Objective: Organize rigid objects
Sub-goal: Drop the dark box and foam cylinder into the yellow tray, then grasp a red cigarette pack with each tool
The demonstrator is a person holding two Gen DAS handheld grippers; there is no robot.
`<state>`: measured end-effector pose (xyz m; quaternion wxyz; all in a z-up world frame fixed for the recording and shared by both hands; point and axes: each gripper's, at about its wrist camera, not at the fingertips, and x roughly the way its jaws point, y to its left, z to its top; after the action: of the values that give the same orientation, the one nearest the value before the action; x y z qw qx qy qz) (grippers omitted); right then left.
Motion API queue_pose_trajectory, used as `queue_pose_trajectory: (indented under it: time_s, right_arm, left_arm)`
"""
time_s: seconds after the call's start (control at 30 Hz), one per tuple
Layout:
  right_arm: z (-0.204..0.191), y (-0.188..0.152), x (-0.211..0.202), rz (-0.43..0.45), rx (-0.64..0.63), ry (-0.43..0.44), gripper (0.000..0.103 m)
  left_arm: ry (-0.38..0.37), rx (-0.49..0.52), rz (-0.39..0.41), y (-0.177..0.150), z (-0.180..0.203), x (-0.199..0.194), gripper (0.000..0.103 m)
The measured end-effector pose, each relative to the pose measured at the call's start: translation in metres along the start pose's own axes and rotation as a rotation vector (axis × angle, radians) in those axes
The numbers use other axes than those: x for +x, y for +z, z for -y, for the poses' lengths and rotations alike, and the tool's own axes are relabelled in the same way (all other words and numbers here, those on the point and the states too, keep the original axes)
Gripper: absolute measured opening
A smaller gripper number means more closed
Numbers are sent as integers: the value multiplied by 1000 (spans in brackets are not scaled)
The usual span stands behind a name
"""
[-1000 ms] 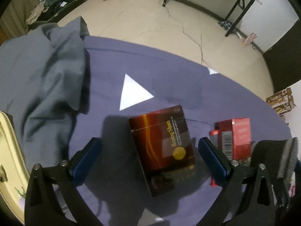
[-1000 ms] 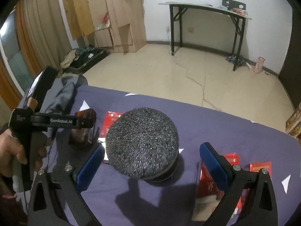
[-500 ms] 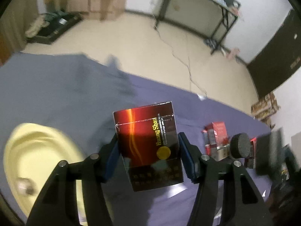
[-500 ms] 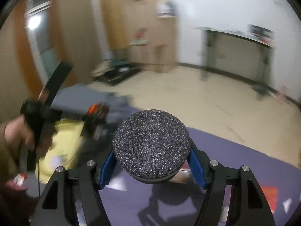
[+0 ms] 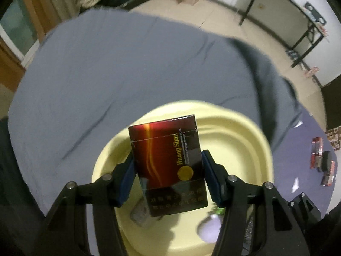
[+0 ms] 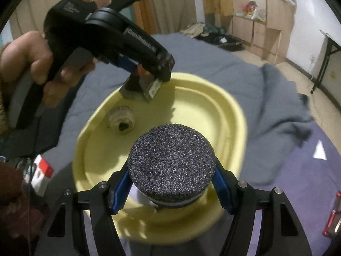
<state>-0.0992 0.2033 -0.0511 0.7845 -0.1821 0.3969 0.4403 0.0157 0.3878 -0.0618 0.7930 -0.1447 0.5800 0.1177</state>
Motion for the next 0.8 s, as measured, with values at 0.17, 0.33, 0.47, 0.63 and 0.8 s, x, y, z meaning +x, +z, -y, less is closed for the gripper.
queue_pose_trajectory:
  time_s: [0.17,0.33,0.47,0.63,0.8]
  right_arm:
    - [-8,9,28,-38,8,3,68]
    - [5,12,36,-44,35,17,77]
    - [7,-2,-14,39,90,88,103]
    - [44,-35,-115,140,102,-44,103]
    - [155,-116,-235,142,267,-410,103]
  left_arm:
    - [-9,-20,-34,-9,-7,24,60]
    - [18,22,-58,-12,-4,33,63]
    - [-40,-30,-17,-9,10,6,101]
    - [-160,117,121,-9,97,-54,103]
    - [-287,206,64,-20,217,-56,103]
